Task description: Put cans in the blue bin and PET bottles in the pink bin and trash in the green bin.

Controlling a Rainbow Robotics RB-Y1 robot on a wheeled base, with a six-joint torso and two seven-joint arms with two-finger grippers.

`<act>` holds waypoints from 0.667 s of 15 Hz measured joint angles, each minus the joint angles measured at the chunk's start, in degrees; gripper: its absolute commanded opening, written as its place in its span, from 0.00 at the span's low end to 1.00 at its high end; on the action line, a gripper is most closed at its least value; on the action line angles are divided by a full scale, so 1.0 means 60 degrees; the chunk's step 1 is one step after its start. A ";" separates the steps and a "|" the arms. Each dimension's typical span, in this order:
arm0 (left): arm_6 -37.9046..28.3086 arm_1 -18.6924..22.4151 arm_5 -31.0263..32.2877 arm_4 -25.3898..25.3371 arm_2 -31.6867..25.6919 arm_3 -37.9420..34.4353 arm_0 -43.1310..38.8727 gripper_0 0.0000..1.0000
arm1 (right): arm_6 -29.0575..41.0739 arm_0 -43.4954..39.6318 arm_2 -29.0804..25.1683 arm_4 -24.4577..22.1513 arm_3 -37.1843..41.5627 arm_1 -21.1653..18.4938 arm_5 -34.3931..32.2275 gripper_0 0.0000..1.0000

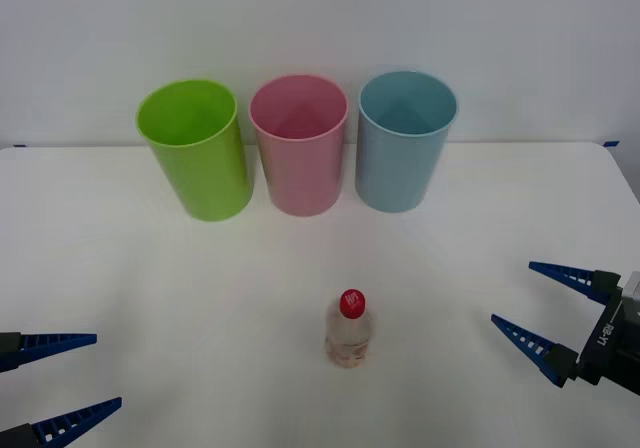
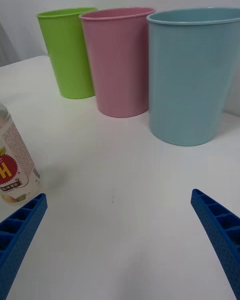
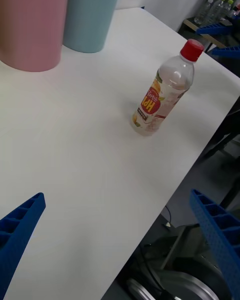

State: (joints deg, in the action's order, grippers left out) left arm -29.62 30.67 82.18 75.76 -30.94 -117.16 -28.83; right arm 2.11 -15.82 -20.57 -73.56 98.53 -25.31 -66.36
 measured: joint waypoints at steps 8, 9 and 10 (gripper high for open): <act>0.0000 0.0000 0.0000 0.0000 0.0000 0.0000 0.0000 1.00 | 0.0000 0.0000 0.0000 0.0000 0.0000 0.0000 0.0000 1.00; 0.0000 0.0000 0.0000 0.0000 0.0000 0.0000 0.0000 1.00 | 0.0000 0.0000 0.0000 0.0000 0.0000 0.0000 0.0000 1.00; 0.0000 0.0000 0.0000 0.0000 0.0000 0.0000 0.0000 1.00 | 0.0000 0.0000 0.0000 0.0000 0.0000 0.0000 0.0000 1.00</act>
State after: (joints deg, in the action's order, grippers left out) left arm -29.62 30.67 82.18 75.76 -30.94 -117.16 -28.83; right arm 2.11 -15.82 -20.57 -73.56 98.53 -25.31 -66.36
